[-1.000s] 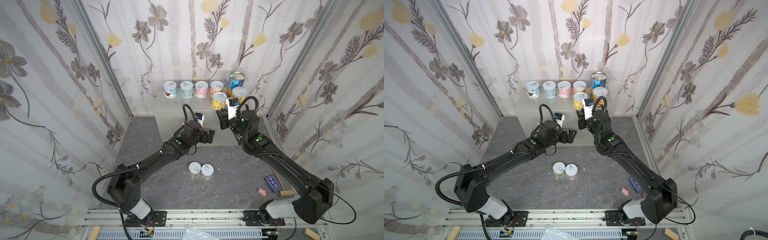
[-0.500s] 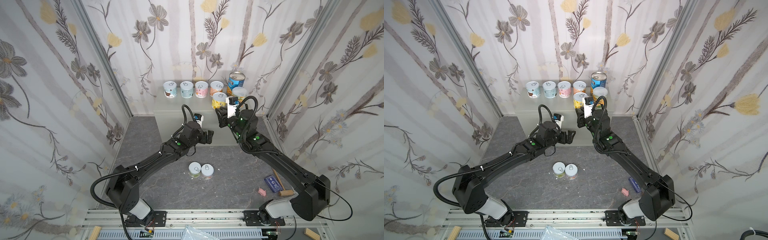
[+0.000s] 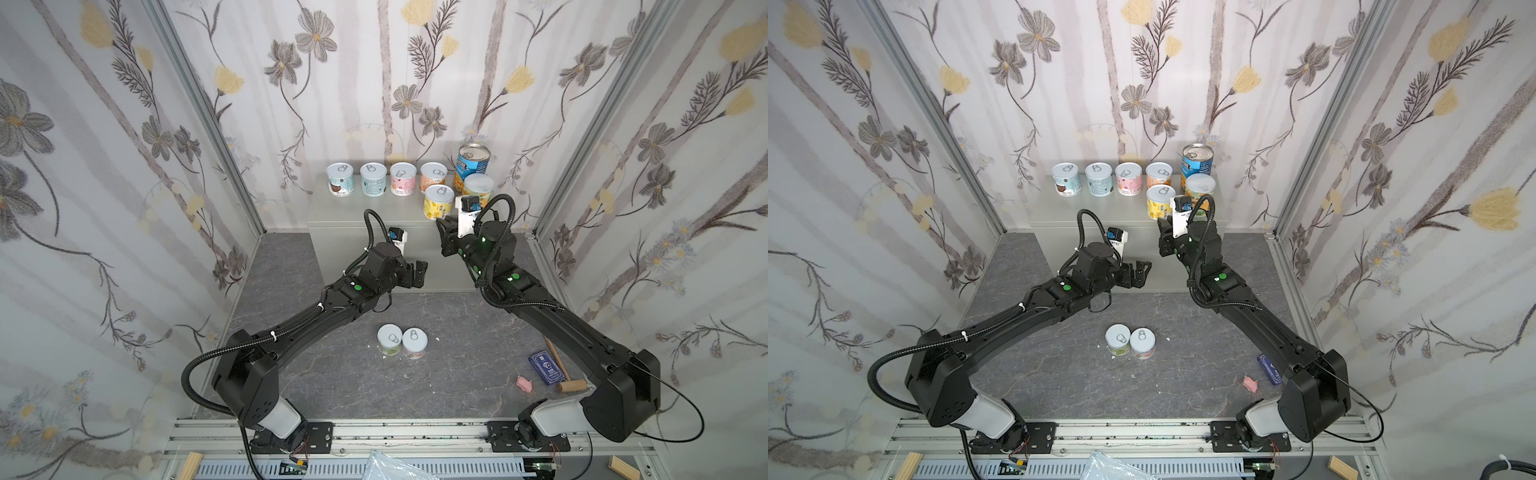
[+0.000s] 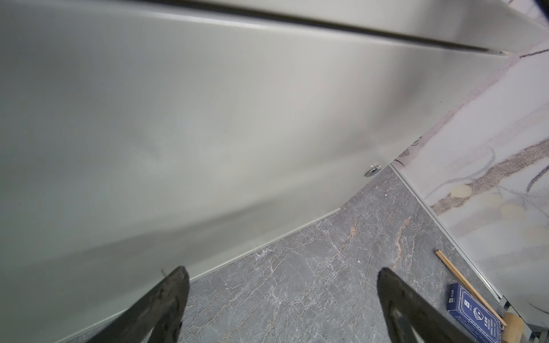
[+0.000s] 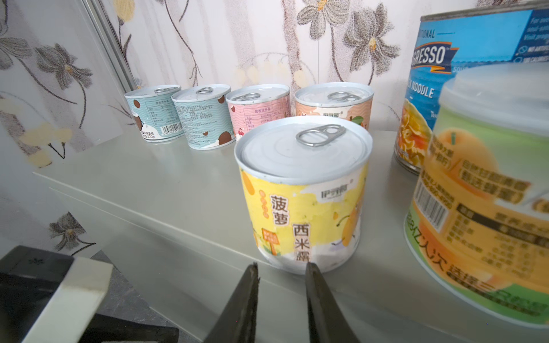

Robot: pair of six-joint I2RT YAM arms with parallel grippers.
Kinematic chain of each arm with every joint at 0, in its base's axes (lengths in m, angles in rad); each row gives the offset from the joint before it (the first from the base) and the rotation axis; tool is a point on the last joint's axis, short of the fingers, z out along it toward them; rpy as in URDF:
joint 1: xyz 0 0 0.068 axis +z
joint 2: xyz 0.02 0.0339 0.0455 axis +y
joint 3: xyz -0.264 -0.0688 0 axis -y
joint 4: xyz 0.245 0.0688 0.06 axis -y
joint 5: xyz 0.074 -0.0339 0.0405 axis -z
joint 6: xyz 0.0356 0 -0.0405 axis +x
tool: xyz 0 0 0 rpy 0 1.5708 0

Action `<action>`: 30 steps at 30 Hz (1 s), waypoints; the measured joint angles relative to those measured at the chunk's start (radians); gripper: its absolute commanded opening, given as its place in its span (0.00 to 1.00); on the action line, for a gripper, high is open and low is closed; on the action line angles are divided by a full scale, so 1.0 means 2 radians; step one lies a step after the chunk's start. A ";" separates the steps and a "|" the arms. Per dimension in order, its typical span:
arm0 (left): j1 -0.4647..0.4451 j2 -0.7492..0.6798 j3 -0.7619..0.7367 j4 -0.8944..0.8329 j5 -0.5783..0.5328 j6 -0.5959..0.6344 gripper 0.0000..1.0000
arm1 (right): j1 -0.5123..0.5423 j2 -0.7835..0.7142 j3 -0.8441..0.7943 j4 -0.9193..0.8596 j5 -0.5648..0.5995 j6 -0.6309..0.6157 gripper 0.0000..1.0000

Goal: Place and organize the canned foods onto the counter
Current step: 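Draw the right gripper back while the left gripper lowers toward the floor cans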

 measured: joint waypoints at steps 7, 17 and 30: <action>0.000 0.001 0.000 -0.001 0.000 0.000 1.00 | 0.000 0.020 0.010 0.004 0.000 0.000 0.30; 0.000 0.002 0.000 -0.009 0.001 0.000 1.00 | -0.001 0.025 0.021 -0.002 0.000 0.000 0.34; -0.018 -0.015 -0.014 -0.084 -0.031 0.012 1.00 | 0.004 -0.116 -0.122 0.005 -0.060 -0.010 0.77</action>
